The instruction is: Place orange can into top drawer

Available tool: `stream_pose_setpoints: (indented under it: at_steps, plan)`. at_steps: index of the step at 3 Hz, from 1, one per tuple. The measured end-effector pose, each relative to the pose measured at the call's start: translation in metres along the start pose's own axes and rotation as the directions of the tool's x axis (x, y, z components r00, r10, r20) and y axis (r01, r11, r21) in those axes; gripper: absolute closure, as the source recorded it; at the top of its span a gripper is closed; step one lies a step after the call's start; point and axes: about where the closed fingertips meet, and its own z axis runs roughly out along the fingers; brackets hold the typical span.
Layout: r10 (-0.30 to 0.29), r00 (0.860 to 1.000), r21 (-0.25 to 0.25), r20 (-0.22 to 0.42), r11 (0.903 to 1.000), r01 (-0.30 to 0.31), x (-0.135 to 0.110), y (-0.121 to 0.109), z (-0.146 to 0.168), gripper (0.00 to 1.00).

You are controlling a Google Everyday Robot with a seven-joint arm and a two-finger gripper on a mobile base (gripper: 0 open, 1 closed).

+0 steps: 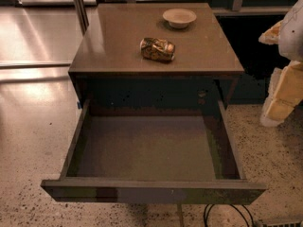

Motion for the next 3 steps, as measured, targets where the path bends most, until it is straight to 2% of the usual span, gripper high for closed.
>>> stream_pose_setpoints:
  at_steps: [1,2,3]
  plan:
    - [0.0,1.0,0.0,0.0,1.0,0.0,0.0,0.0,0.0,0.0]
    - [-0.03,0.999,0.026,0.014,0.9992,0.029,-0.017,-0.016,0.015,0.0]
    - [-0.091,0.995,0.062,0.041,0.9942,0.088,-0.051,-0.058,0.038,0.0]
